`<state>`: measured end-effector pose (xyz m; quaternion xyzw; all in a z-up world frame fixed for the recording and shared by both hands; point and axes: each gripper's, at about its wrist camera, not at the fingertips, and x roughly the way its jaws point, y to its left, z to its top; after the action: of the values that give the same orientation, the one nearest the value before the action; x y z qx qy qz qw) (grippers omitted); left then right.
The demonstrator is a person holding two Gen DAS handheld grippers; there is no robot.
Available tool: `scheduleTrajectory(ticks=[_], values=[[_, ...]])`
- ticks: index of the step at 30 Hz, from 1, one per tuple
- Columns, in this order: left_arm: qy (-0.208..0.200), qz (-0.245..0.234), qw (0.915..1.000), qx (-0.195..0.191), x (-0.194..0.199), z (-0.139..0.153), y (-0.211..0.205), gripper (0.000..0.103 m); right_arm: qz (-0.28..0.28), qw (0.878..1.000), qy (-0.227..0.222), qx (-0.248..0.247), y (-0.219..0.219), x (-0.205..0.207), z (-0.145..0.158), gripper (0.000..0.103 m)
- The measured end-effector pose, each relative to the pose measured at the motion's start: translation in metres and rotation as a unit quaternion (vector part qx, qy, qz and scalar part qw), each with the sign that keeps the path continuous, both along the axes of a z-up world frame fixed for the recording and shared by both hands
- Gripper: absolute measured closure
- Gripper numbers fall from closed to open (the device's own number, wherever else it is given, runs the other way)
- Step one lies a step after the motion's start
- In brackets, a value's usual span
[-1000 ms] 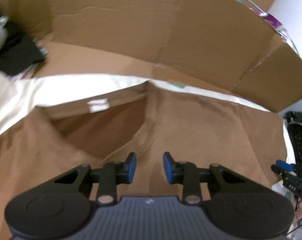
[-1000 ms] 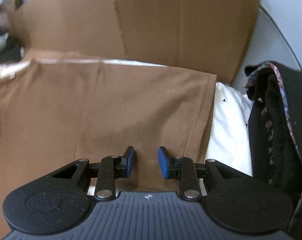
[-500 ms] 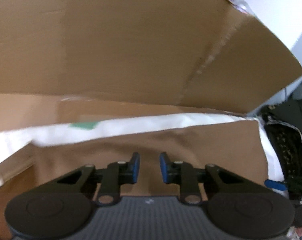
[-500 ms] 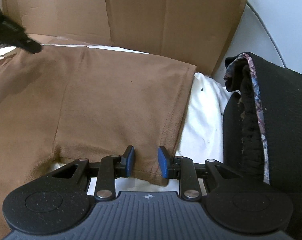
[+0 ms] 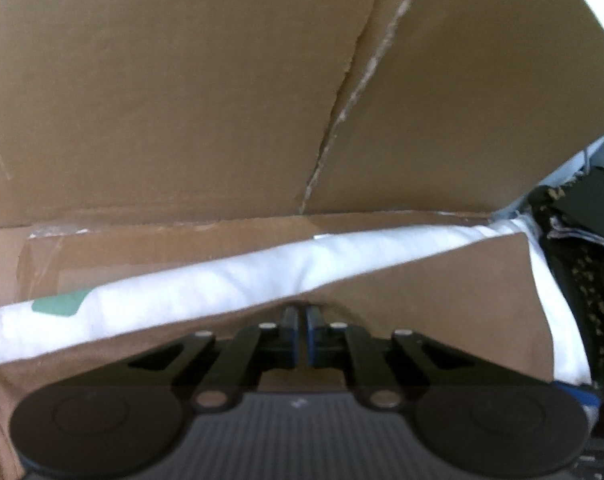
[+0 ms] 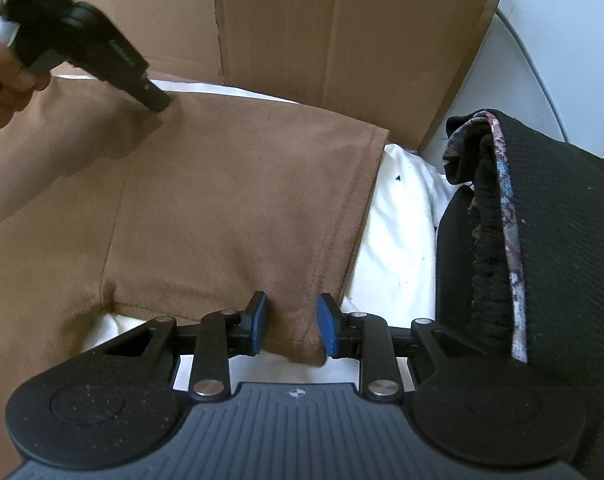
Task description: Fold clothes
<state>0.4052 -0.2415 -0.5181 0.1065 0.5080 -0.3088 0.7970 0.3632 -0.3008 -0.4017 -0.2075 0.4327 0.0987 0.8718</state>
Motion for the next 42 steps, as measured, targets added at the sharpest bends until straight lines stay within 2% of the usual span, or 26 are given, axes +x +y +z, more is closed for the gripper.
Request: scheduleTrajectory(ticks=[6,11,13,14,16,20,25,31,36,38,42], values=[[-0.009,0.000,0.9999,0.006,0.009,-0.004,-0.011,0.100,-0.001,1.000,0.002,-0.006,0.000,-0.006,0.003,0.071],[-0.018,0.004,0.9997,0.014,0.011,-0.001,-0.019,0.101,0.001,1.000,-0.007,0.011,0.005,-0.006,0.020,0.072],[-0.019,0.020,0.9996,0.002,0.012,0.004,-0.018,0.099,0.005,0.999,-0.022,0.024,0.010,-0.005,0.029,0.072],[-0.019,0.029,0.9994,-0.004,0.012,0.007,-0.017,0.095,0.008,0.999,-0.032,0.032,0.013,-0.004,0.034,0.072],[-0.040,0.026,0.9989,-0.002,0.007,0.020,-0.015,0.095,0.014,0.998,-0.046,0.042,0.019,-0.002,0.040,0.072],[-0.036,0.022,0.9990,-0.017,-0.004,0.046,0.009,0.093,0.013,0.997,-0.045,0.056,0.022,-0.001,0.039,0.072],[-0.057,0.078,0.9953,0.002,-0.014,0.072,0.075,0.092,0.016,0.997,-0.038,0.068,0.022,0.000,0.030,0.071],[-0.089,0.124,0.9856,0.071,-0.030,0.084,0.155,0.091,0.022,0.995,-0.040,0.084,0.025,0.008,0.019,0.070],[-0.098,0.192,0.9706,0.108,-0.048,0.092,0.227,0.091,0.019,0.996,-0.014,0.084,0.024,0.014,0.004,0.070],[-0.105,0.203,0.9644,0.132,-0.057,0.096,0.253,0.091,0.019,0.996,-0.002,0.082,0.022,0.014,-0.002,0.069],[-0.091,0.239,0.9528,0.164,-0.072,0.095,0.312,0.091,0.024,0.997,-0.001,0.071,0.020,0.014,-0.005,0.068]])
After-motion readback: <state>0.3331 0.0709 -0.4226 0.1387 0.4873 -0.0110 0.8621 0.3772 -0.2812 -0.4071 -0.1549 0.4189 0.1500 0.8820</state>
